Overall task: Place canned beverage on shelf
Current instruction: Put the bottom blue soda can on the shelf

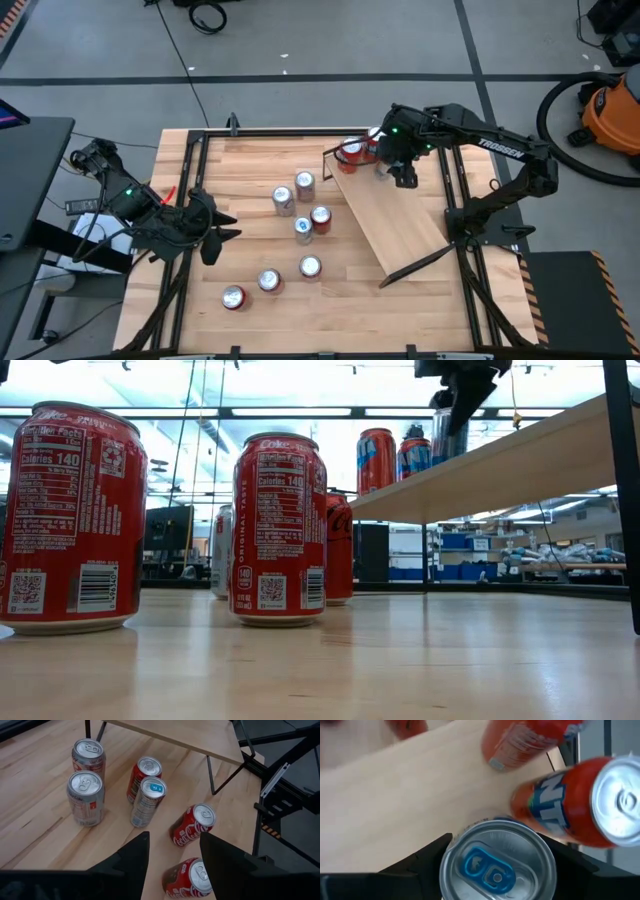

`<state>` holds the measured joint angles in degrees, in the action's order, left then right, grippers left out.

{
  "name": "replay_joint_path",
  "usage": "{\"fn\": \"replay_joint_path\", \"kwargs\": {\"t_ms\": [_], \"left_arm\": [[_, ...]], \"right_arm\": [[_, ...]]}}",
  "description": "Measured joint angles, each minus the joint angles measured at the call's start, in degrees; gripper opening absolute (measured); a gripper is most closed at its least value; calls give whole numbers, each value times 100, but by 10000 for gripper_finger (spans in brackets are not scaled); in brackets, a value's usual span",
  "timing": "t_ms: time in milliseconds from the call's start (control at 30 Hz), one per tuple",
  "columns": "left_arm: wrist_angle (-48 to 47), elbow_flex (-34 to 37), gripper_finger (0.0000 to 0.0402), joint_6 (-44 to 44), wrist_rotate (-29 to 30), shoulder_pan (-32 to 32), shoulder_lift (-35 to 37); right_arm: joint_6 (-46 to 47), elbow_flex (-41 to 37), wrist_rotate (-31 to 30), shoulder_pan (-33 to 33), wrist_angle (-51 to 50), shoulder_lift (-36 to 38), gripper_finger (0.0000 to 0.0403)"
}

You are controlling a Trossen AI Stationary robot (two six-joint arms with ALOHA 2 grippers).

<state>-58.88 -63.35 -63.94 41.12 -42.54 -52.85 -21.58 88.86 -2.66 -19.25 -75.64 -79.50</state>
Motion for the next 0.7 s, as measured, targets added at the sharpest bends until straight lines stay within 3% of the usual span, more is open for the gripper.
{"fn": "replay_joint_path", "kwargs": {"t_ms": [367, 700], "left_arm": [[57, 0, 185, -3, -7, 0, 2], [73, 0, 185, -5, -33, -2, 2]], "right_arm": [[-263, -4, 258, -2, 229, -11, 288], [54, -4, 360, -2, 229, 4, 333]]}}
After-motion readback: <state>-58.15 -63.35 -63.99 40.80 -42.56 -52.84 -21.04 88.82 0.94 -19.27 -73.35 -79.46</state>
